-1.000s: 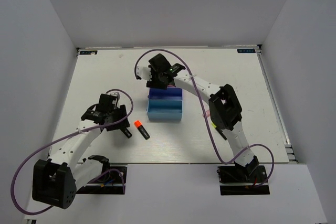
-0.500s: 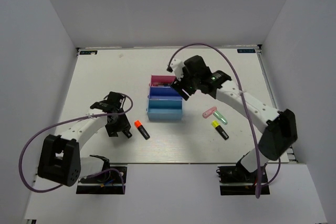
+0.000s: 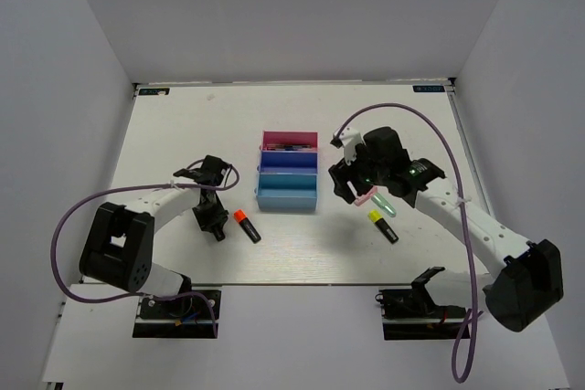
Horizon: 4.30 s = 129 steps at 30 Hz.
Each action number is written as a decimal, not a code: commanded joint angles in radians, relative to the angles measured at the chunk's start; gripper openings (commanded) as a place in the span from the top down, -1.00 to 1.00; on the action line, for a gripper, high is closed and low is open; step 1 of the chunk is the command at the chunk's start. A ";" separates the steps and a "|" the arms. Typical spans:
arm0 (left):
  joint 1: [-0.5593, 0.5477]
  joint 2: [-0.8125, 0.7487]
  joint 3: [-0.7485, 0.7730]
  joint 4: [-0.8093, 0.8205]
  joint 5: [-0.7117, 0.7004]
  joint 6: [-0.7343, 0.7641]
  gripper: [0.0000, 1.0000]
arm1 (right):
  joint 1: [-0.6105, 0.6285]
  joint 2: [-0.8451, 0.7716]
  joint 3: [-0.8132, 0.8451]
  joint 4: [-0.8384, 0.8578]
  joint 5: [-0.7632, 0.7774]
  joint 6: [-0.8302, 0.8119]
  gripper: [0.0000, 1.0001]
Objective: Sort the stationery into containers
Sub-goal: Pick up the pen from the center of the board, then place the pen in the storage box, then pick up the pen from the center of the board, then place the pen in the storage box.
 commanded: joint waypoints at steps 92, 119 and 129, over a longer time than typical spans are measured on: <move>-0.209 -0.572 -0.187 0.046 0.041 0.016 -0.70 | -0.242 0.248 -0.190 -0.160 0.091 -0.141 -0.13; -0.190 -0.469 -0.184 0.066 0.037 -0.083 -0.68 | -0.095 0.236 0.245 -0.341 -0.155 -0.435 1.00; -0.192 -0.267 -0.056 0.030 0.047 -0.166 -0.63 | 0.024 0.524 0.601 -0.258 -0.344 -0.862 1.00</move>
